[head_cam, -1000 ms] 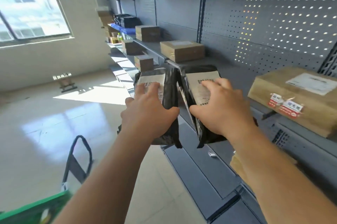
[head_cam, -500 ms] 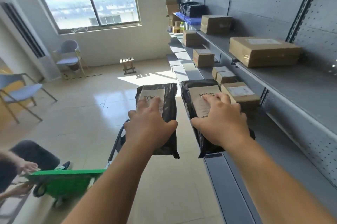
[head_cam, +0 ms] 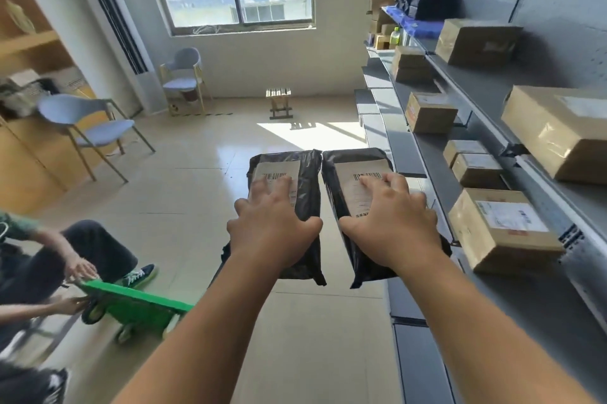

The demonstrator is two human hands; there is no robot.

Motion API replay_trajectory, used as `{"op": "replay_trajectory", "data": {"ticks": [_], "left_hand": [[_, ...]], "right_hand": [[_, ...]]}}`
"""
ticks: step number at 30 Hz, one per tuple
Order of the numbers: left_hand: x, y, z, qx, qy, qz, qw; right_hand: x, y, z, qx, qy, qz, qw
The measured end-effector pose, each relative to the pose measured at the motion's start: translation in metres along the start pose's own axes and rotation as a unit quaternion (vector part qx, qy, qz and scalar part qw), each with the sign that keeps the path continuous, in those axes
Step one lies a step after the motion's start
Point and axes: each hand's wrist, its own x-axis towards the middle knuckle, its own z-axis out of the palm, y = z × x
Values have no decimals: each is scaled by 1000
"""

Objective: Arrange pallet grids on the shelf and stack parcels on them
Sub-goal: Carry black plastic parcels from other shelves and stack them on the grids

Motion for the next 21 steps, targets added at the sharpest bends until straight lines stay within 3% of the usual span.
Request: {"op": "replay_trajectory", "data": {"ticks": [21], "left_hand": [[393,17,41,5,-40,55,998]], "right_hand": [[362,-51,53,-3,15,64,998]]}}
